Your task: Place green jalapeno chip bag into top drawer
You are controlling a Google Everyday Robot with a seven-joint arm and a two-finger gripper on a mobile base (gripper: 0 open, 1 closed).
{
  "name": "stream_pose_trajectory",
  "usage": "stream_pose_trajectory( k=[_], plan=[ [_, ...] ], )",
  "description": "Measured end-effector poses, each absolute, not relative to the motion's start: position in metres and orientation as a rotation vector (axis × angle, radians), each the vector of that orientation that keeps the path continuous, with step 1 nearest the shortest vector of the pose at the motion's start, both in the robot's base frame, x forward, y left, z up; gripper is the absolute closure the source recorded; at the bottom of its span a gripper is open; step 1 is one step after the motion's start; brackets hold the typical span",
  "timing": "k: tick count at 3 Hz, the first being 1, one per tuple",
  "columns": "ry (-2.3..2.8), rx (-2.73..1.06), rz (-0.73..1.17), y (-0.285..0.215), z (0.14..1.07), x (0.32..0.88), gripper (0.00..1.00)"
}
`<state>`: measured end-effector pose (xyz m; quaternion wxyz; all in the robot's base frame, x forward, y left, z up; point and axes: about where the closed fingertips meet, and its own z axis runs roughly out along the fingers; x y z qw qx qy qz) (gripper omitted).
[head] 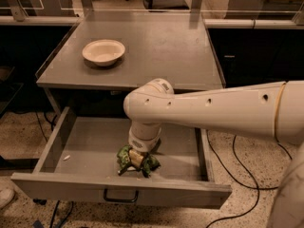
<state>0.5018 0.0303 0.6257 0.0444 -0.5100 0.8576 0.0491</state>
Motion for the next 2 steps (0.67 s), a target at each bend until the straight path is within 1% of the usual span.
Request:
stream_pose_trajectory(
  k=[1, 2],
  plan=[
    [2.621, -1.558, 0.15, 0.0303, 0.6256, 0.5018, 0.0],
    [2.621, -1.558, 0.15, 0.0303, 0.6256, 0.5018, 0.0]
  ],
)
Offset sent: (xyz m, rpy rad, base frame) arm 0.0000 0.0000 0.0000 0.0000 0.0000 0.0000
